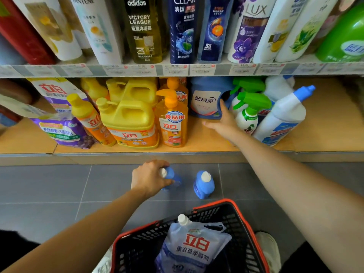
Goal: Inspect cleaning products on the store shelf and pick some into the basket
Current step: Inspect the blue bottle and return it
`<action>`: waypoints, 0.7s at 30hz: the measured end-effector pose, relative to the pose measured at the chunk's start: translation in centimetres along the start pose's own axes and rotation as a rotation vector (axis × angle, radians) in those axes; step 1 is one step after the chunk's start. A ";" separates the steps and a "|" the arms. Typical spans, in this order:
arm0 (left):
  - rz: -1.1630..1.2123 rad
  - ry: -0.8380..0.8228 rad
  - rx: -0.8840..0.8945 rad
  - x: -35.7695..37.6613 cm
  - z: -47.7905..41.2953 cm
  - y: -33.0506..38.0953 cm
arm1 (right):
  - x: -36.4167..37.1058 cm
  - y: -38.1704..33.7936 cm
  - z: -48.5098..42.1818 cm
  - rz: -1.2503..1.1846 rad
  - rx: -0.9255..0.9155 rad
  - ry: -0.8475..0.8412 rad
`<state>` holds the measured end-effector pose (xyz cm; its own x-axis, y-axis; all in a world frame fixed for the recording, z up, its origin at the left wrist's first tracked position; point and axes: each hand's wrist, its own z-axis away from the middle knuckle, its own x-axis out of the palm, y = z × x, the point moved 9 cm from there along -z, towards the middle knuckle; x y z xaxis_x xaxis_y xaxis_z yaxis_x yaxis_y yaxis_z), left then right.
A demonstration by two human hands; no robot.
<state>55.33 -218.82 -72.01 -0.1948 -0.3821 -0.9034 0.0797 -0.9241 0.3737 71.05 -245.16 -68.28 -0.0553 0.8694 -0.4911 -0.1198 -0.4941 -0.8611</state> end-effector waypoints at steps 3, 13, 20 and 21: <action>-0.010 -0.022 0.005 1.6 -0.3 -0.5 | 0.6 -0.1 -1.2 -0.120 0.012 0.010; -0.040 -0.053 -0.019 3.9 -0.1 -3.2 | 2.3 1.7 -0.4 -0.258 0.048 0.023; 0.054 -0.078 0.000 3.8 0.6 -4.2 | 2.9 1.2 -0.2 -0.206 0.032 0.001; 0.067 -0.076 -0.004 3.8 0.7 -4.4 | 3.8 0.6 -0.3 -0.235 0.015 -0.065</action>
<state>53.52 -216.20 -76.98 -0.2627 -0.4422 -0.8576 0.0991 -0.8965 0.4319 71.08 -242.11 -70.69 -0.0876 0.9596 -0.2673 -0.1517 -0.2780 -0.9485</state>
